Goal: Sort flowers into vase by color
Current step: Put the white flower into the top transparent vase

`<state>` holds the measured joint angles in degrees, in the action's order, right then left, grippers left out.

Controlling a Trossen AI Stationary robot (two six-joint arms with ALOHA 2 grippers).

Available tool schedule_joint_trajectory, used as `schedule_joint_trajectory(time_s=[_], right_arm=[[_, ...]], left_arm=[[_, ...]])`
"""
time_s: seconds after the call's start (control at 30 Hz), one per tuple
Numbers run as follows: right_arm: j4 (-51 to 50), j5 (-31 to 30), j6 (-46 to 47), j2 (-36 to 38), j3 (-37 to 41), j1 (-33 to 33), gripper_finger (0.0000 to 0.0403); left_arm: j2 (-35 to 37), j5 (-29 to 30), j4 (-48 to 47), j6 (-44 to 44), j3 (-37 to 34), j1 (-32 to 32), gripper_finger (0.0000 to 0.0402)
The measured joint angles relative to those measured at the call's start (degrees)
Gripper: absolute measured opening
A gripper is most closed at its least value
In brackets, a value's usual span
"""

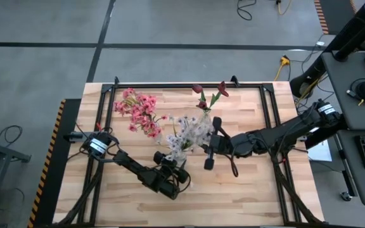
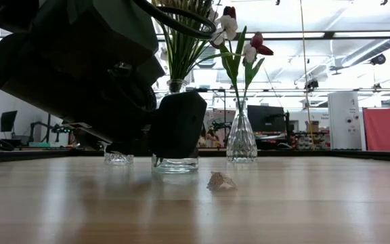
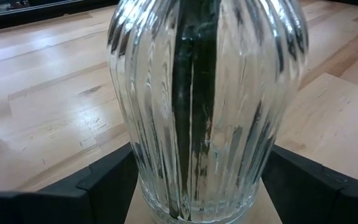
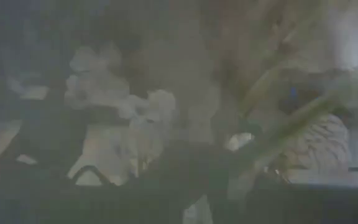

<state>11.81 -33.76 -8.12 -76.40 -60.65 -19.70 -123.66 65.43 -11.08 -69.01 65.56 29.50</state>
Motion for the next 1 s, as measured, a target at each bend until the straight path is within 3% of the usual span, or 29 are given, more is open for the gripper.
schedule_joint_trajectory(time_s=[0.1,1.0], right_arm=[[-0.01,1.48,0.19,0.0,-0.01,0.0,0.0017],[1.15,5.82,1.62,-1.73,-0.01,0.5,0.0013]], left_arm=[[0.0,0.0,0.01,0.0,0.0,0.0,0.0298],[0.0,0.0,0.2,0.07,-0.04,-0.09,0.0297]])
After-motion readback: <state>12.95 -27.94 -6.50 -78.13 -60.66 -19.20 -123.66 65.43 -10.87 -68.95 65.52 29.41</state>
